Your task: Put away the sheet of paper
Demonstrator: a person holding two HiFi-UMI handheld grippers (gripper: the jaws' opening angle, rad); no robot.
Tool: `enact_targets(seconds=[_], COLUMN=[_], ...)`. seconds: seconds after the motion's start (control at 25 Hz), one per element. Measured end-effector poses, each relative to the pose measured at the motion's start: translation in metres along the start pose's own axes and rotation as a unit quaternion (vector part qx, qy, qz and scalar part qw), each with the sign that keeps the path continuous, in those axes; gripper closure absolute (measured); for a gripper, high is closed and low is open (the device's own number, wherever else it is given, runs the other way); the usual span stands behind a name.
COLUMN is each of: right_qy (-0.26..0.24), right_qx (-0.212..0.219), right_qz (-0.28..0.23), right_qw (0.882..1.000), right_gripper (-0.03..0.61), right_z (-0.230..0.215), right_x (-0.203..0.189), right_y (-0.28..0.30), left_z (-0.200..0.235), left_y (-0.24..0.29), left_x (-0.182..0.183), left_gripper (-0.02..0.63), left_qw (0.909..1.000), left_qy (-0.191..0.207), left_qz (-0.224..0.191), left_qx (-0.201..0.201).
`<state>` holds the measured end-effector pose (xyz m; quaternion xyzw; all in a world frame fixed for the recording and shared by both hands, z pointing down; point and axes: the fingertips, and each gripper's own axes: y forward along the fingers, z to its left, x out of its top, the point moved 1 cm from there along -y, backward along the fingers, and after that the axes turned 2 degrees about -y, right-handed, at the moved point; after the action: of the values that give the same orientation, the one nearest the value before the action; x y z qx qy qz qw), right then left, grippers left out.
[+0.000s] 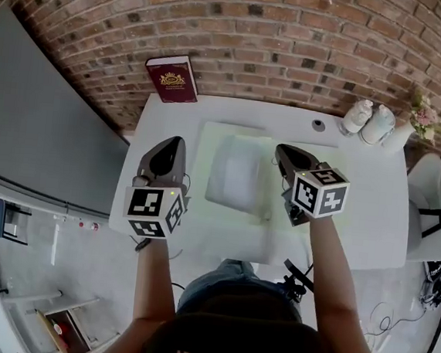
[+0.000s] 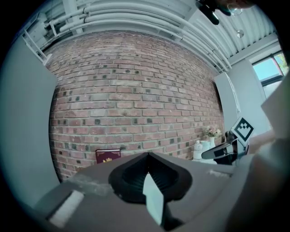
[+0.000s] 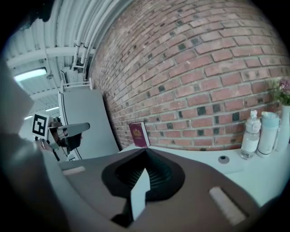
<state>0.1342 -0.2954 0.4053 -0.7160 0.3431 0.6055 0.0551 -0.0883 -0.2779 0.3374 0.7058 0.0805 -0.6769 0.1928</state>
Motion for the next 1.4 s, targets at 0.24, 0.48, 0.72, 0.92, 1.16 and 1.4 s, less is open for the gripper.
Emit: enact_targets(seconds=[0.24,0.48,0.72,0.92,1.16,1.4], right_qy=[-0.040,-0.056,-0.131,-0.161,-0.189,-0.192], right_qx=[-0.039,-0.085,-0.153,-0.177,-0.199,-0.201], right_qz=[-0.076,-0.161,-0.205,-0.203,-0.216,-0.231], right_qw=[0.996,0.982,0.958,0.950,0.937,0.932], right_gripper=[0.577,0.578,0.578,0.578,0.578,0.578], right_z=[0.001,0.002,0.006,0.009,0.011,0.019], right_x=[0.036,0.076,0.107,0.119,0.136,0.155], right_y=[-0.044,-0.093,-0.136,-0.152,-0.169,-0.183], left_z=[-0.011,-0.025,-0.036,-0.039,-0.046,-0.052], left_y=[0.002,0.005,0.006,0.005,0.002,0.000], left_x=[0.019,0.038,0.057,0.079,0.099,0.115], left_gripper=[0.623,0.623,0.623,0.623,0.623,0.623], left_qw=[0.9996,0.9983,0.9967,0.9944,0.9912,0.9889], left_qy=[0.005,0.013,0.022,0.031,0.038,0.048], left_qz=[-0.026,-0.051,-0.072,-0.094,-0.118,-0.129], left_qx=[-0.009,-0.024,-0.033,-0.036,-0.045,-0.055])
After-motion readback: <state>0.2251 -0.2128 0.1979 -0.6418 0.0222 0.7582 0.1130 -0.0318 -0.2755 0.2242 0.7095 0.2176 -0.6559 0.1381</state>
